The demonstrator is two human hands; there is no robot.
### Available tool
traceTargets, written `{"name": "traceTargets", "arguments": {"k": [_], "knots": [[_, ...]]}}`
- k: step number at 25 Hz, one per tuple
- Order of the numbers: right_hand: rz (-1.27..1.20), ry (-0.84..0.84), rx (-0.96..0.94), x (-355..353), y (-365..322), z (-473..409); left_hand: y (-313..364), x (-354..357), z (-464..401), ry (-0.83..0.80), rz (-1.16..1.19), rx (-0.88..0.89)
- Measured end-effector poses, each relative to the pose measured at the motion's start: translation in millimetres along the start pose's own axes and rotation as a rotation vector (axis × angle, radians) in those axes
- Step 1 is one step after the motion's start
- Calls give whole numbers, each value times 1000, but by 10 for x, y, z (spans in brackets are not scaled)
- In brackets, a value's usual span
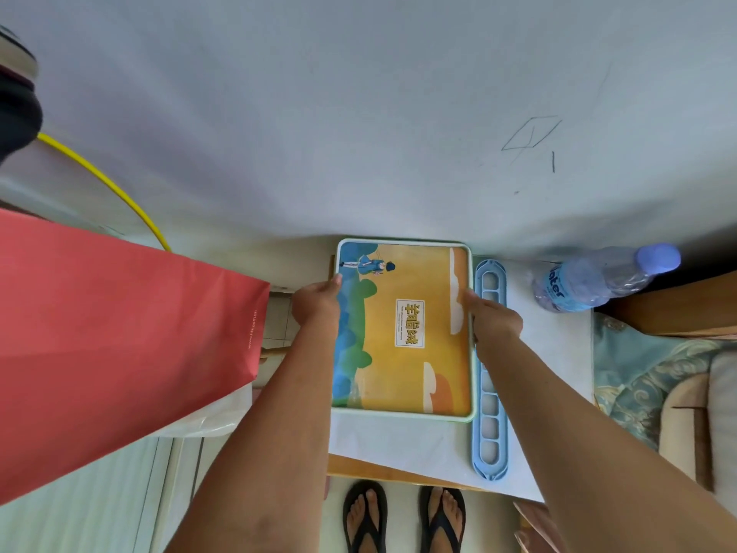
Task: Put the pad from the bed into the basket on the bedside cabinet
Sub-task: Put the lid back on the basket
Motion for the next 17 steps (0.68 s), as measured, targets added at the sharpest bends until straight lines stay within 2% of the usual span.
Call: {"name": "traceTargets", "arguments": {"k": [3, 7, 9, 13, 17], "knots": [[95, 95, -25, -41, -26, -54, -101, -16, -95, 18, -45, -85], [152, 108, 22, -58, -89, -207, -172, -4, -249, -40, -102, -152], [246, 118, 31, -55, -115, -215, -130, -11, -251, -38, -174, -98], [335, 176, -97, 11, -189, -96, 111, 1, -143, -42, -321, 69], [275, 39, -131, -43, -117, -23, 239, 32, 139, -117, -564, 388]]}}
Point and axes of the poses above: each hand's wrist, its own z-axis away from the middle knuckle, its own x-axis out of the palm, y = z × x, the point moved 6 cm from there along -z, towards the middle knuckle, and after that the axes turned 15 degrees about x, right-handed, at the moved point
